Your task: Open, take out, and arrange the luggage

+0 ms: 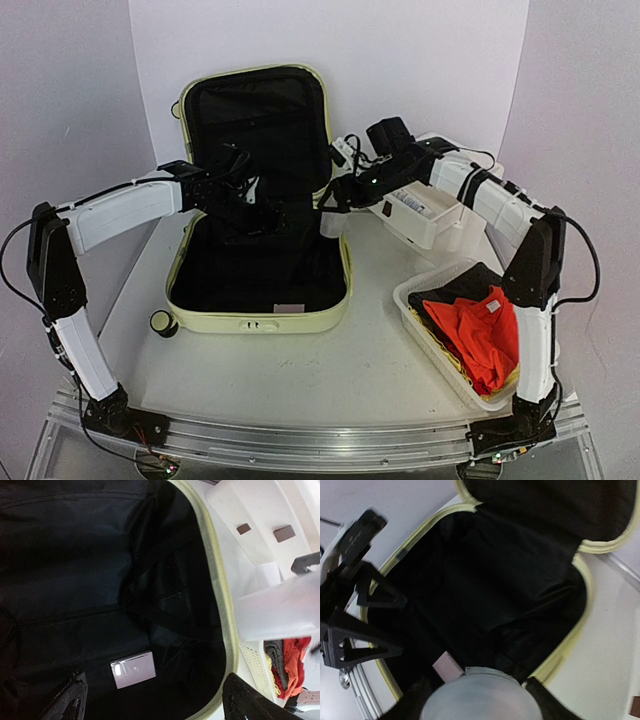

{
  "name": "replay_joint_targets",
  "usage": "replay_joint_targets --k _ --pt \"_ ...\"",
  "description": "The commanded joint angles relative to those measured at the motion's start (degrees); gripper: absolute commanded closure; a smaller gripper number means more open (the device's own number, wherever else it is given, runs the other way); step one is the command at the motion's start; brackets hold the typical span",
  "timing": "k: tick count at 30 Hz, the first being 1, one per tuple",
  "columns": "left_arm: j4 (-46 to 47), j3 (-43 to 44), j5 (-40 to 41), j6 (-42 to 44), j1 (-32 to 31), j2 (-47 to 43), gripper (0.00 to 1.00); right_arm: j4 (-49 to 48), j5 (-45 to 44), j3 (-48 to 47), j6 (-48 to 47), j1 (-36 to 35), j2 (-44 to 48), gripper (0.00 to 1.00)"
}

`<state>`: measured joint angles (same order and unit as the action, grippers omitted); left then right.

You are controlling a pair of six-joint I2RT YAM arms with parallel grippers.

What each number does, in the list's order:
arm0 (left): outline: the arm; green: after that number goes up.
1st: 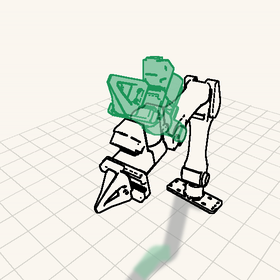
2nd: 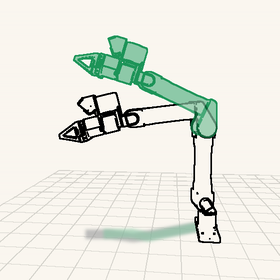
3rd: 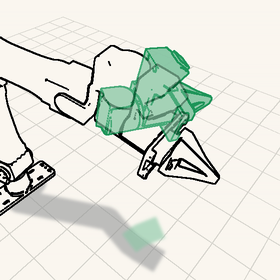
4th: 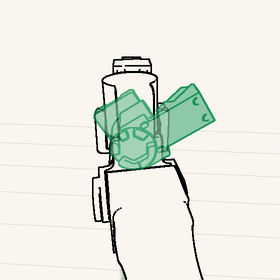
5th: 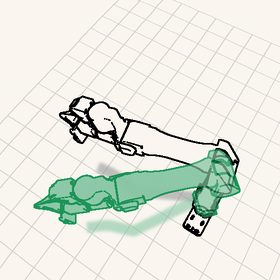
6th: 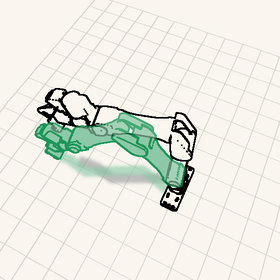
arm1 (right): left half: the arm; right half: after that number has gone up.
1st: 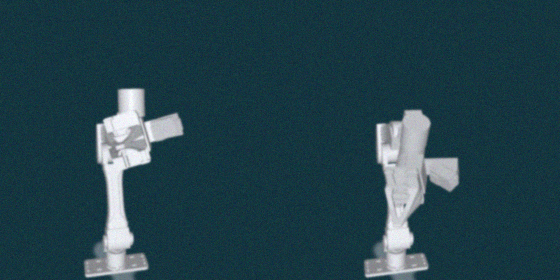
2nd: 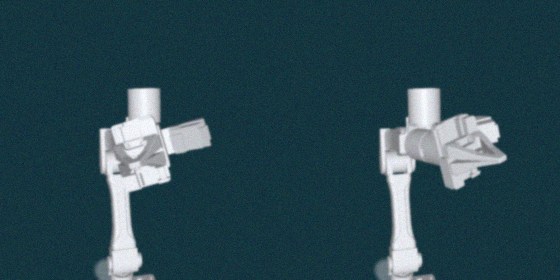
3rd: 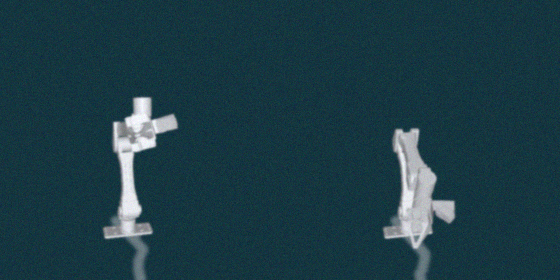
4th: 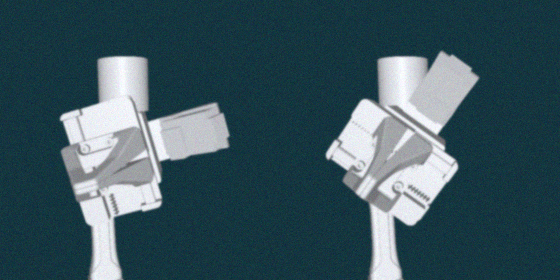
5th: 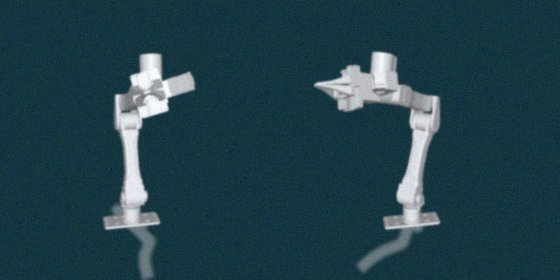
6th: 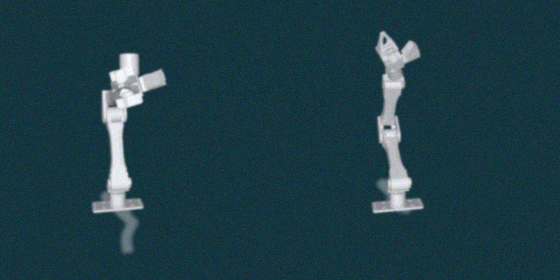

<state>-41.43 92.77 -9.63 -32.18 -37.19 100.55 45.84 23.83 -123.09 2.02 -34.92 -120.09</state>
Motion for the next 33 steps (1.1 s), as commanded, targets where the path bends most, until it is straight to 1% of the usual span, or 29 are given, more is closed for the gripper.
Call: replay_joint_targets --k 1,4,5,7,10,15,19,21,23,25,27,31,33 --pt "0.1 -3.3 6.6 -4.4 1.3 -5.8 0.05 2.0 3.6 -2.7 -0.5 -3.9 -2.2 0.03" --pt "0.1 -4.8 6.5 -4.4 1.5 -6.5 0.05 3.0 -12.3 -0.6 -0.9 -3.5 -0.5 0.02" --pt "0.1 -5.0 6.0 -4.3 1.6 -6.3 0.05 2.9 -15.5 0.0 -0.6 -2.7 0.0 0.03" --pt "0.0 -5.3 5.3 -4.7 1.7 -6.0 0.06 3.3 -18.0 0.4 1.9 -0.1 0.1 0.1" --pt "0.1 -5.3 4.9 -5.7 1.7 -5.3 0.07 4.6 -19.0 0.4 4.9 3.8 -0.7 0.19" --pt "-0.1 -5.0 3.8 -5.8 1.7 -4.4 0.08 8.1 -25.2 -2.8 5.3 8.0 -4.1 0.35" --pt "-0.3 -5.2 3.5 -5.7 1.8 -4.4 0.08 10.7 -31.7 -7.5 3.5 10.6 -7.9 0.4" --pt "-0.3 -5.3 3.3 -5.5 1.8 -4.5 0.08 11.2 -36.1 -9.9 2.3 11.4 -9.3 0.45" --pt "-0.4 -5.3 3.2 -5.6 1.8 -4.5 0.08 11.0 -39.2 -12.1 1.1 12.1 -10.2 0.46" --pt "-0.4 -5.2 3.1 -5.6 1.7 -4.5 0.08 11.1 -40.9 -14.0 1.0 13.3 -10.9 0.47" --pt "-0.5 -5.1 3.0 -5.5 1.8 -4.4 0.08 11.2 -40.6 -13.9 1.1 14.2 -10.5 0.47" --pt "-0.5 -4.6 3.1 -5.1 1.8 -4.3 0.08 11.1 -36.4 -8.6 -1.2 14.3 -8.1 0.47" --pt "-0.5 -4.2 3.0 -4.9 1.8 -4.0 0.08 11.1 -36.0 -4.8 -2.5 14.3 -6.4 0.45"
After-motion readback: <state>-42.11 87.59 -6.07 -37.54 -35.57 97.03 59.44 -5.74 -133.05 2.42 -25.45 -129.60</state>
